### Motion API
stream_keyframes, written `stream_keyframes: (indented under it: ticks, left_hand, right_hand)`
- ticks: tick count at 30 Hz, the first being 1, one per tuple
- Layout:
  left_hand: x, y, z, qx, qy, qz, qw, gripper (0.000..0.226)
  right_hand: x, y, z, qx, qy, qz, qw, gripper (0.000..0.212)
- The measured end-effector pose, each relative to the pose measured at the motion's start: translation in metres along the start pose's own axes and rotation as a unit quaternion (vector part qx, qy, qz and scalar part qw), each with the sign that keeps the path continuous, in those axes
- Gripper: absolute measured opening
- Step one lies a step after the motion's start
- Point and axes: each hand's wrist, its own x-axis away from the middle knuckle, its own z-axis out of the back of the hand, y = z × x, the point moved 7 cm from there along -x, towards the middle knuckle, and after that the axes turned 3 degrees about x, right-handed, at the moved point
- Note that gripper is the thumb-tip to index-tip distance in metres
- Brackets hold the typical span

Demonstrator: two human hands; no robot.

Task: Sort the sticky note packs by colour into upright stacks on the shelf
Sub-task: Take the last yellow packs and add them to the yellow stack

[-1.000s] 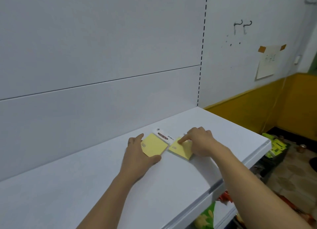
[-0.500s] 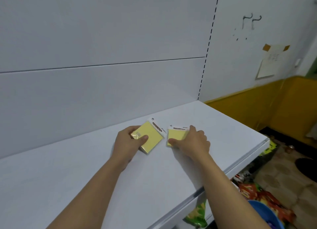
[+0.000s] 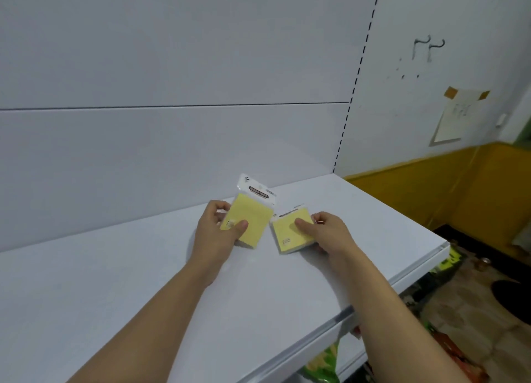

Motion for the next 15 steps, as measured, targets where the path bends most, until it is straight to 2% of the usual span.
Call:
stream_keyframes:
  ticks: [3,7,11,15]
  left_hand:
    - [-0.001,0.001,-0.005,-0.065,-0.004,-0.021,0.998,0.028]
    - [-0.001,0.003,-0.008,-0.222,-0.027,-0.053,0.973,0.027]
    - [-0.002,0.007,0.003,-0.278,0.005,-0.064,0.959,0.028]
    - [0.0,0.007,0.005,-0.297,0.003,-0.063,0.953,0.019]
  right_hand:
    - [0.007,-0.002,-0.001,0.03,0.075,0.089,0.993,0.023]
    - [0.015,-0.006,0.006,-0.01,0.101,0.131,0.986,0.018]
    - [0.018,-0.008,0.006,-0.009,0.105,0.154,0.983,0.018]
    - [0.02,-0.011,0.005,0.013,0.091,0.157,0.983,0.021]
